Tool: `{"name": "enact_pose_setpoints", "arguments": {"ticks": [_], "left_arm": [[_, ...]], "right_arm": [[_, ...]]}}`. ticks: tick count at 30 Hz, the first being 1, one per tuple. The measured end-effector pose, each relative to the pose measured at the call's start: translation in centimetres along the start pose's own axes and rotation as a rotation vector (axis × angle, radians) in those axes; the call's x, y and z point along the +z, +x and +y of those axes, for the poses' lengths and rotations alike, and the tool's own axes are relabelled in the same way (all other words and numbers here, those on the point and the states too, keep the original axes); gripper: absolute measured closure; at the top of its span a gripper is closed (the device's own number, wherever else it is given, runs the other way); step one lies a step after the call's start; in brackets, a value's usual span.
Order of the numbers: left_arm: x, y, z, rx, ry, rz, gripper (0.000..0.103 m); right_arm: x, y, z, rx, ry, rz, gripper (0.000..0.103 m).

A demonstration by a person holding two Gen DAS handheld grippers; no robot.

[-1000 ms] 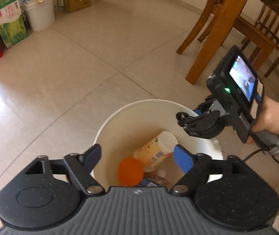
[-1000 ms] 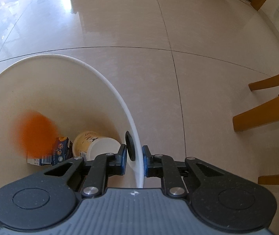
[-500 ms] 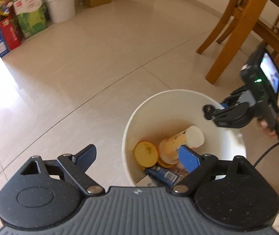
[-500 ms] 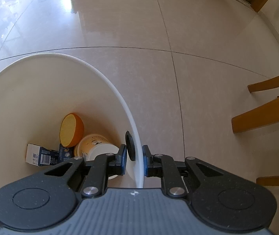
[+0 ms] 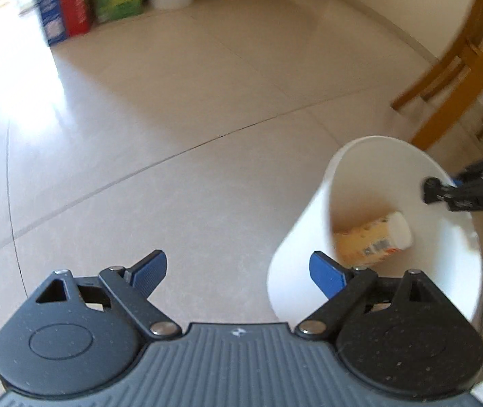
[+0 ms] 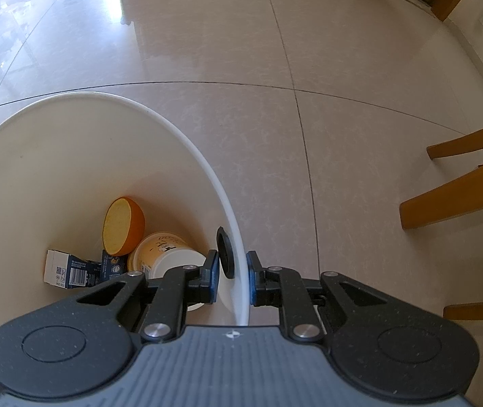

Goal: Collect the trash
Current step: 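Lower the left gripper to the crumpled white paper and grasp it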

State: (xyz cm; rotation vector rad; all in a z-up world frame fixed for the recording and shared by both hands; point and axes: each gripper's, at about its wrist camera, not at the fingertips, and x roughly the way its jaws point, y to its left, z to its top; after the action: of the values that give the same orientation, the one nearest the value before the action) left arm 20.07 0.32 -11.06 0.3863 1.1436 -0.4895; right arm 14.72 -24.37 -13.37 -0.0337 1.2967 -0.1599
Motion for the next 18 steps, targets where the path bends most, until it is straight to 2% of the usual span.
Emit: {"name": "enact_pose_setpoints", "arguments": {"ticks": [5, 9, 13, 18], "left_arm": [[-3.5, 3.9, 3.9, 0.045, -0.102, -0.025, 0.012], [-6.8, 8.6, 6.4, 0.111, -0.174, 0.019, 0.012], [-9.5, 13.3, 8.0, 0.187, -0.182, 0.099, 0.018], [-10.9, 16.7, 8.6, 0.207, -0.163, 0.126, 0.025]], "right_arm": [[-0.2, -0.1, -0.2, 0.004, 0.007, -0.008, 0.084], [-0.3, -0.3, -0.3, 0.004, 0.009, -0.012, 0.084], [-0.4, -0.4, -0.2, 0.001, 0.01, -0.014, 0.084], [-0.4, -0.3, 0.1, -0.009, 0.001, -0.018, 0.084]]}}
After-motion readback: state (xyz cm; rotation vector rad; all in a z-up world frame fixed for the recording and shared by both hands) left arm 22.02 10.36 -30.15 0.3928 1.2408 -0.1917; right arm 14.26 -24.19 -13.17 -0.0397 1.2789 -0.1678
